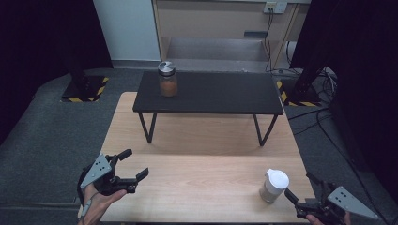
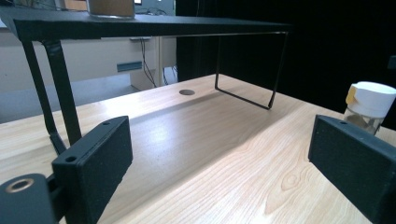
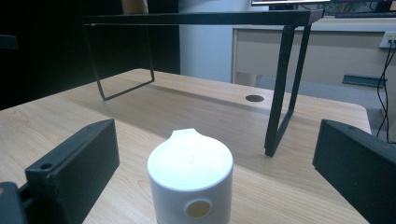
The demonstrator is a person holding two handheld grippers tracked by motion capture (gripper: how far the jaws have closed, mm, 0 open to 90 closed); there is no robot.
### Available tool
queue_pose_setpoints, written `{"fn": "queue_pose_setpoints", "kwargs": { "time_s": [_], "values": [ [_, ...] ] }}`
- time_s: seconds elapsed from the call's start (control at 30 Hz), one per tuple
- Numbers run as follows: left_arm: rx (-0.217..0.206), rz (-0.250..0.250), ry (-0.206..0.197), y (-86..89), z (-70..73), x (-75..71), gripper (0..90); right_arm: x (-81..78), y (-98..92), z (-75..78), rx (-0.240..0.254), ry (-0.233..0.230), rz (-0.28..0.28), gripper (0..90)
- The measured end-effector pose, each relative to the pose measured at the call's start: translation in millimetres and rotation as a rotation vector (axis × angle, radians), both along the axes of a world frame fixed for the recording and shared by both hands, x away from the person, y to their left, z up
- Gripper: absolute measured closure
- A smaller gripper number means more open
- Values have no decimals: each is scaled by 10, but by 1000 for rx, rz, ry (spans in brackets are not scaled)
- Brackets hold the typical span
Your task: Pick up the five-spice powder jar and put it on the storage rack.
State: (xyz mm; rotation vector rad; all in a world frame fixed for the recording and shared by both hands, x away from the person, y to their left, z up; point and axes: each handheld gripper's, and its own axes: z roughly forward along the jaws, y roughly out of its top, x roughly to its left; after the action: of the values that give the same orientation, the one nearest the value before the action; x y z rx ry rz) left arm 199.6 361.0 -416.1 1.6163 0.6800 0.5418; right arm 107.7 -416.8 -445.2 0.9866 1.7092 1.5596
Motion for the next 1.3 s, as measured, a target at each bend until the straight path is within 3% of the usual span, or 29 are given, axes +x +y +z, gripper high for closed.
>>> {"fn": "queue_pose_setpoints", "kwargs": {
  "time_s": [0.37,0.77,0.9,1.03,1.3],
  "values": [
    [-4,34,-14,11,8,-121,40,17,0,1,-2,-2,5,8],
    [-33,126,-14,118,-9,-394,3,56,5,1,1,-1,12,8],
    [-15,166,-25,127,0,-435,0,57,6,2,0,0,10,8],
    [-29,188,-28,146,-23,-443,0,59,4,0,4,2,8,8],
    [-43,192,-24,196,-52,-427,0,68,6,-2,7,6,6,8]
  ]
}}
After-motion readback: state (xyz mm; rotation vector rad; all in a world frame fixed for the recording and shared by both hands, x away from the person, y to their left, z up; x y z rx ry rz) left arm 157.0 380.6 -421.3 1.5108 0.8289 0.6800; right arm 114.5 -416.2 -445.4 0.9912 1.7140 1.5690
